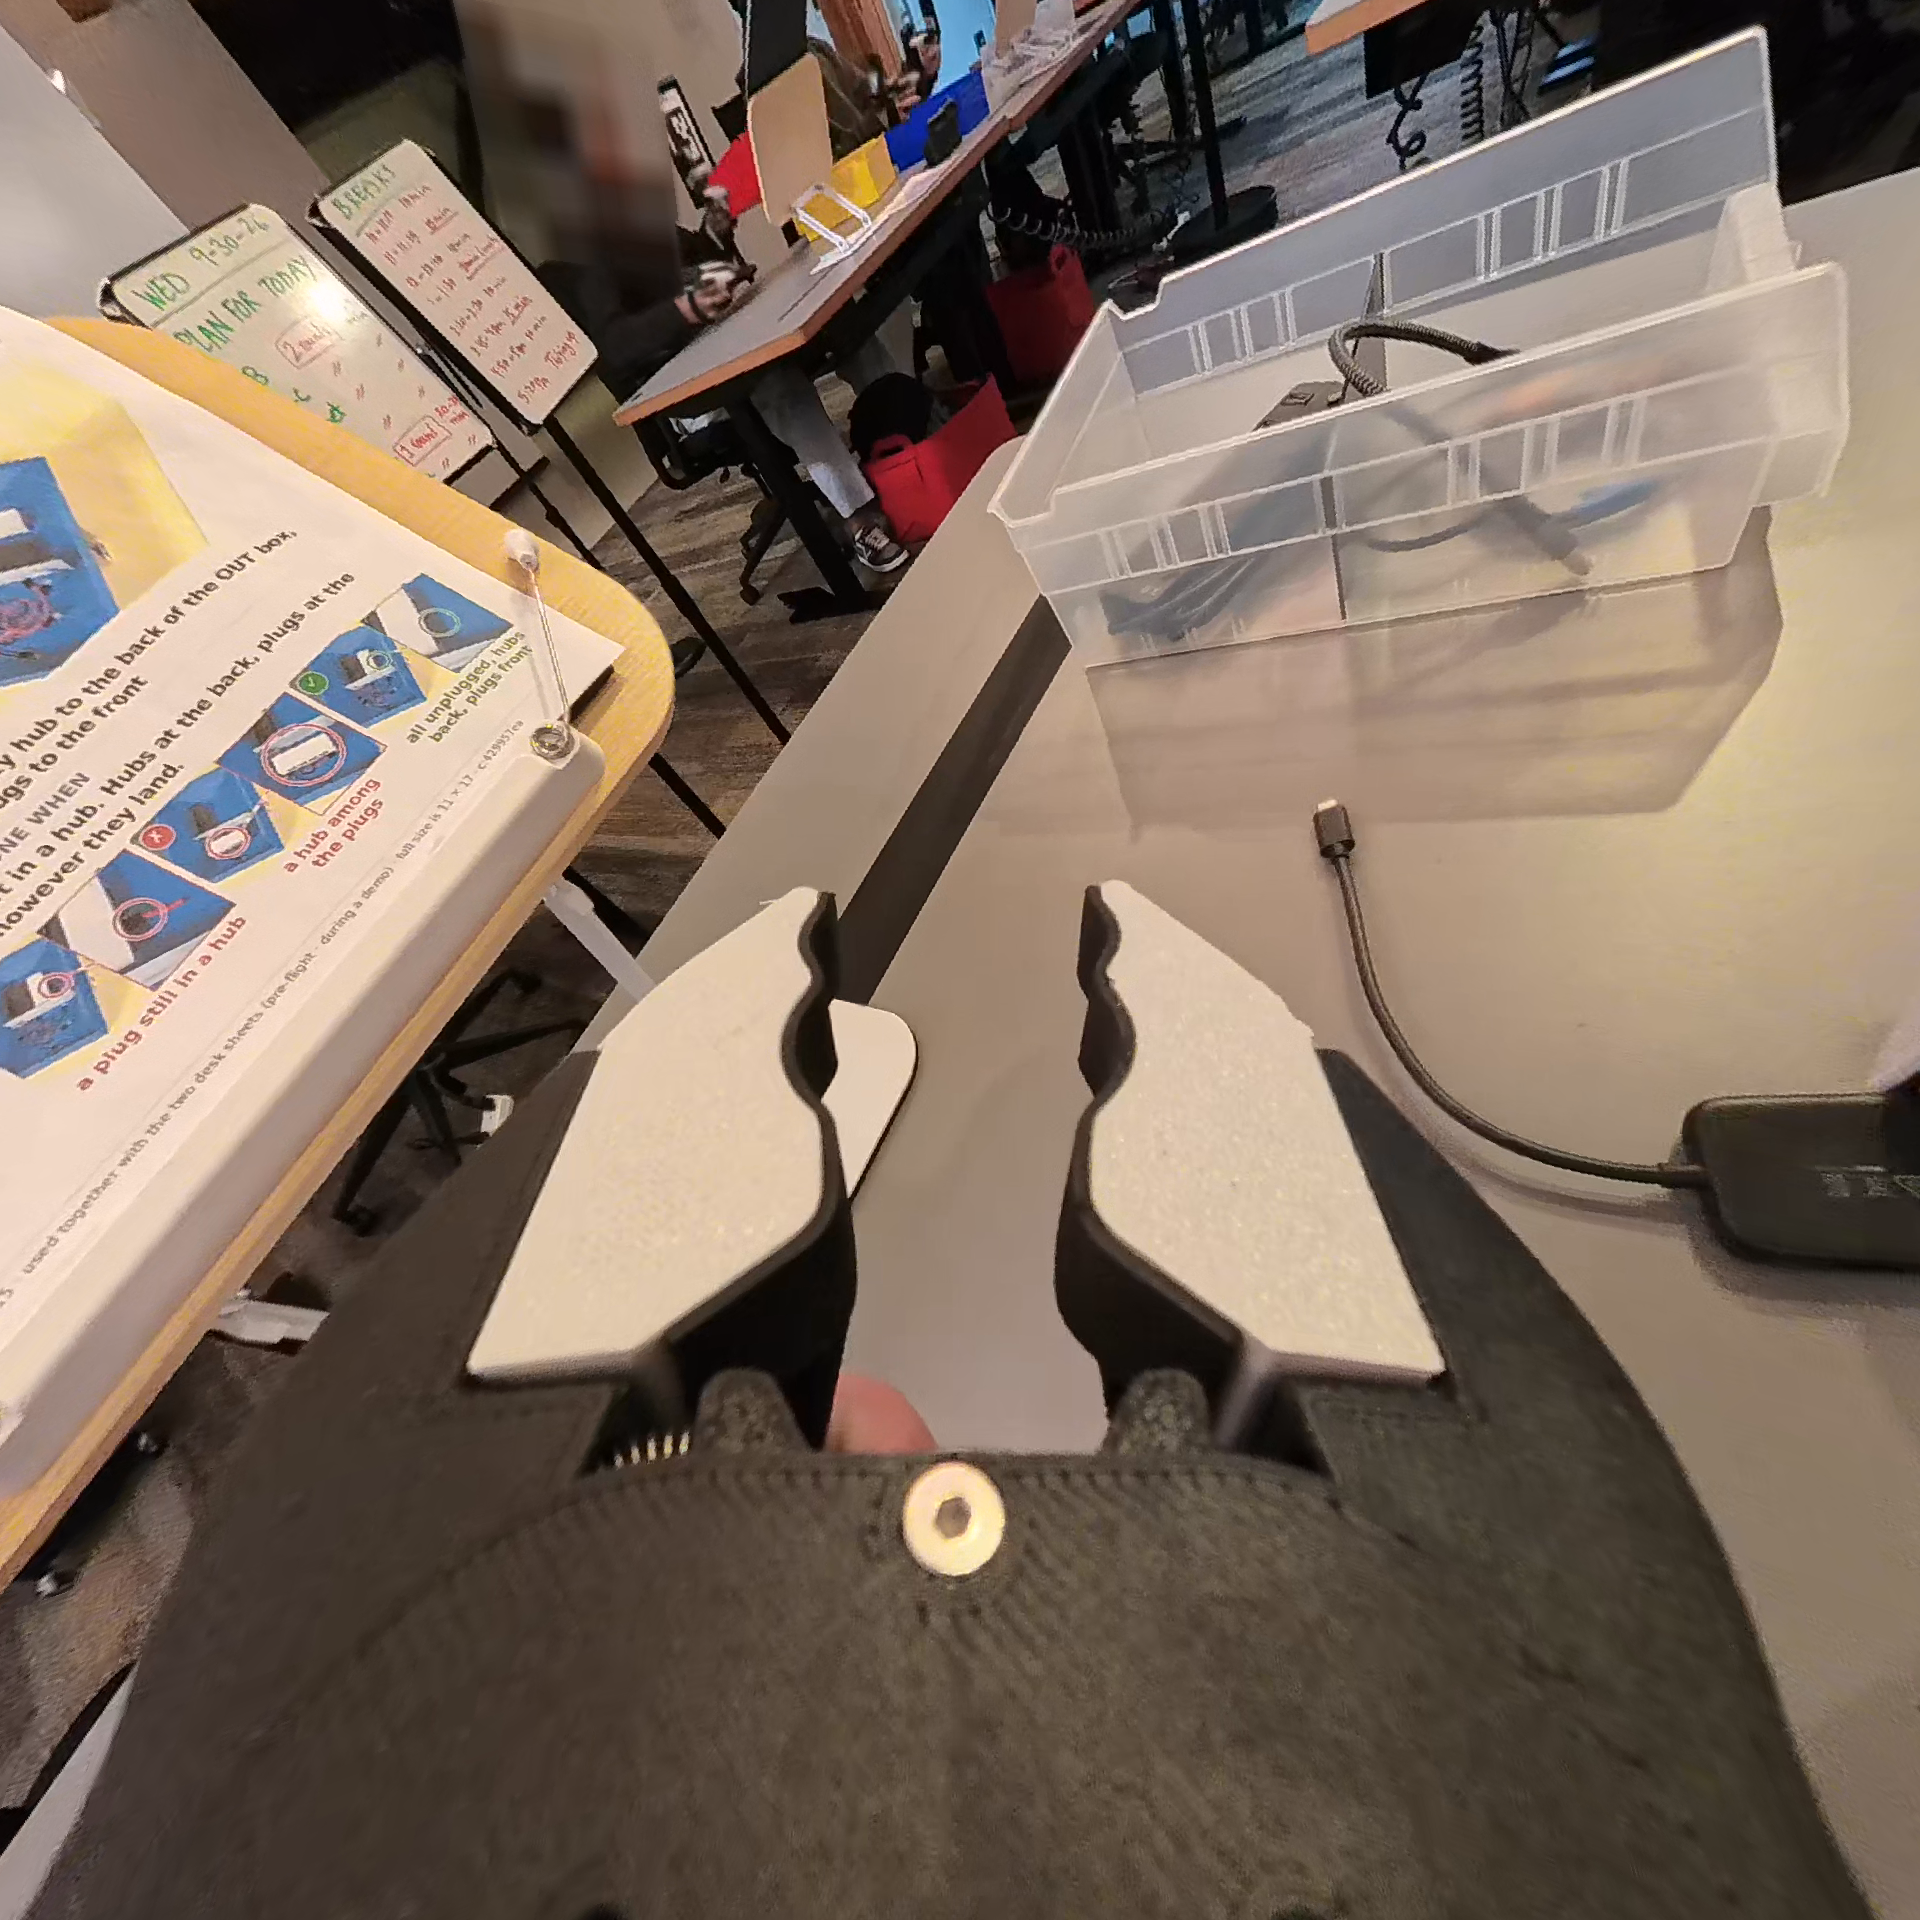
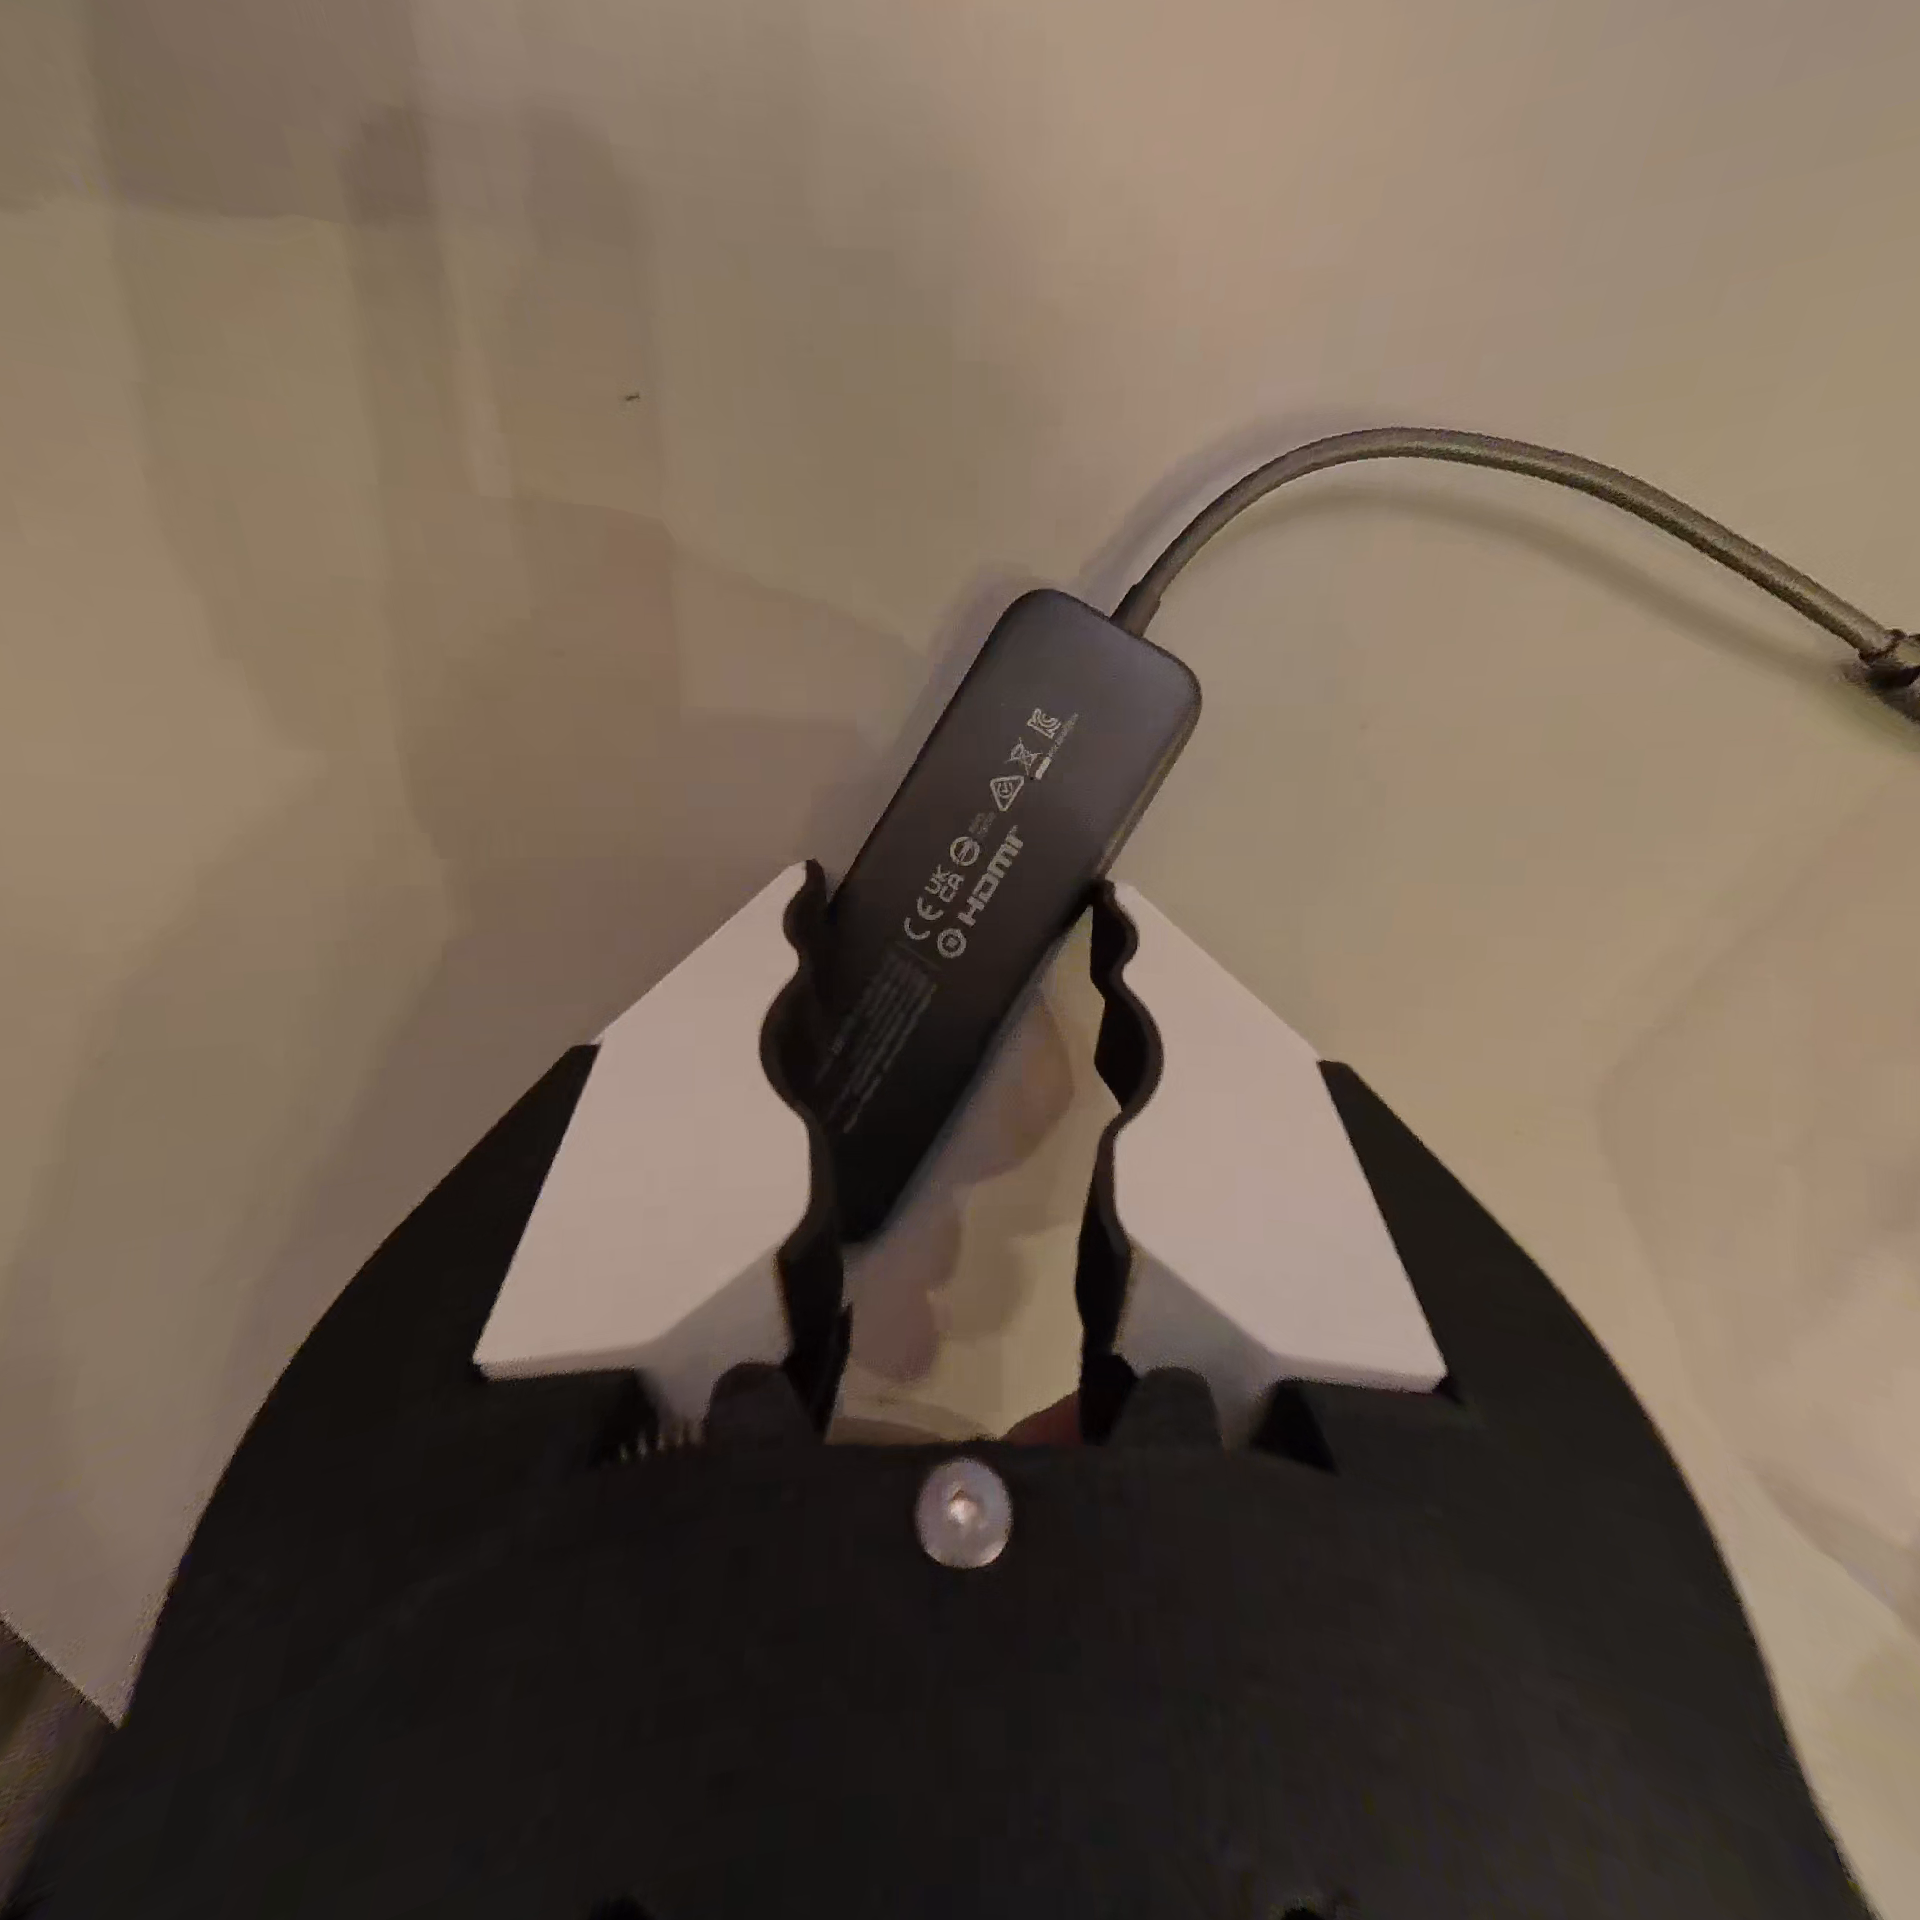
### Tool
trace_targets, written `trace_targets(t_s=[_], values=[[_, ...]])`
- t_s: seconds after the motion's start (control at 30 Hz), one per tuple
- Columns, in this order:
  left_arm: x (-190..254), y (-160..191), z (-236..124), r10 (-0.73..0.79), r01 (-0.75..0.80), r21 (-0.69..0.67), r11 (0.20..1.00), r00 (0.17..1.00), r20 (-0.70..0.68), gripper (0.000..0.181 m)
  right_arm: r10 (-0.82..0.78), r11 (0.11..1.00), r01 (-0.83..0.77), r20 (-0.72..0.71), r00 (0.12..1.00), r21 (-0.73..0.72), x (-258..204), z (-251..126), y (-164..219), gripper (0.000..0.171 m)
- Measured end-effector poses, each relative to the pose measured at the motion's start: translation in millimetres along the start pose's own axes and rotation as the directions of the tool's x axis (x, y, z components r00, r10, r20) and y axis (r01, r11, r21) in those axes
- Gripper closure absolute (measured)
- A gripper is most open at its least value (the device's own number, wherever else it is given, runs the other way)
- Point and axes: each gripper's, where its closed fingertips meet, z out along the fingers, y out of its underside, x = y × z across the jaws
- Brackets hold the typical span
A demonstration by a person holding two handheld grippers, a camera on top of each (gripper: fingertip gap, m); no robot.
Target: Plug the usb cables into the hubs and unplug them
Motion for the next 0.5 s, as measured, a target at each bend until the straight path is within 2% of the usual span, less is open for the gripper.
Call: trace_targets(t_s=[0.5], values=[[-7.7,-1.9,-5.0,-0.011,0.01,0.017,1.0,1.0,0.02,0.137,-0.044,0.993,0.053,-0.086,0.995,0.102,27.0,-14.0,0.8,0.128]])
